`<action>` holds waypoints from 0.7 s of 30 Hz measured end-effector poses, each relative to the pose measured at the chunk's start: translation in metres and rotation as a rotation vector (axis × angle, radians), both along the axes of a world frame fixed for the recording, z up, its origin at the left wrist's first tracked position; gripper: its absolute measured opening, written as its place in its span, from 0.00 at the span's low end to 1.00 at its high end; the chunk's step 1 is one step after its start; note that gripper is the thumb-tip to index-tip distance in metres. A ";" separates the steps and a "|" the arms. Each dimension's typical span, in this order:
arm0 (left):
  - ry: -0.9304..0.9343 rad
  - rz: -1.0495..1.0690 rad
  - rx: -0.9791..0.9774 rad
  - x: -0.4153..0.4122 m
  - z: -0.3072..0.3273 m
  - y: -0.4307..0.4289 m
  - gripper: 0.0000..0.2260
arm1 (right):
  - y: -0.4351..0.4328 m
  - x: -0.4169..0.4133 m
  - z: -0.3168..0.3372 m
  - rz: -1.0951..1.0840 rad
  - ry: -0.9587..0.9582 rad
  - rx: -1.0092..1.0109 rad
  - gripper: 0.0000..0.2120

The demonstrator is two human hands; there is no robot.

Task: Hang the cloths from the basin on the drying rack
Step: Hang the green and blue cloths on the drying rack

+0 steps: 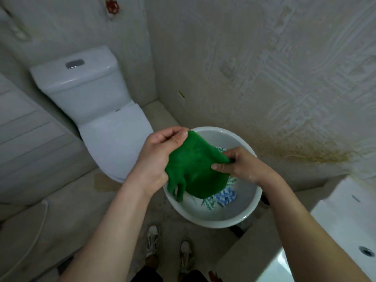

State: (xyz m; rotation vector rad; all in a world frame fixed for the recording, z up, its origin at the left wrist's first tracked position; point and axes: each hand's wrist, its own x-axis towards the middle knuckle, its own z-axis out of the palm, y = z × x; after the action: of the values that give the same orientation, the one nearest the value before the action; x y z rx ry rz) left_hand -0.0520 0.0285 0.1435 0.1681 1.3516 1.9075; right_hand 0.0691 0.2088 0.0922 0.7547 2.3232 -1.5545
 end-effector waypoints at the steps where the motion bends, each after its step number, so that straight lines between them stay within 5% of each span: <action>1: -0.039 0.054 0.025 -0.001 0.001 -0.004 0.03 | 0.002 0.004 0.003 -0.053 0.036 -0.049 0.06; 3: -0.002 0.006 0.013 0.002 -0.002 -0.012 0.05 | 0.001 0.010 0.013 -0.141 0.142 -0.236 0.07; 5: 0.217 -0.263 -0.216 0.014 -0.012 -0.014 0.16 | -0.009 0.012 0.022 -0.161 0.260 -0.495 0.08; 7: 0.395 -0.406 -0.343 0.034 -0.020 -0.011 0.14 | -0.019 0.010 0.028 -0.139 0.331 -0.747 0.09; 10: 0.373 -0.080 -0.334 0.048 -0.026 -0.010 0.09 | -0.014 0.012 0.003 -0.365 0.304 -0.855 0.06; 12: 0.234 0.105 -0.279 0.049 -0.025 -0.015 0.07 | -0.010 0.016 -0.043 -0.492 0.125 -0.485 0.04; 15: 0.114 0.231 -0.197 0.048 -0.020 -0.024 0.06 | -0.017 0.022 -0.129 -0.153 -0.078 0.212 0.09; 18: 0.008 0.351 -0.137 0.048 -0.023 -0.033 0.07 | -0.031 0.029 -0.181 0.217 -0.266 0.494 0.27; 21: -0.012 0.328 -0.151 0.054 -0.027 -0.038 0.08 | -0.035 0.034 -0.198 0.299 -0.368 0.730 0.22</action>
State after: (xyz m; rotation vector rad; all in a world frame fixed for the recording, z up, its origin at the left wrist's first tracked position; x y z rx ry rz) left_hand 0.0023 -0.0094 0.1162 -0.1496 1.5853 2.0542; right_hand 0.1030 0.1741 -0.1054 0.7052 2.5361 -0.3768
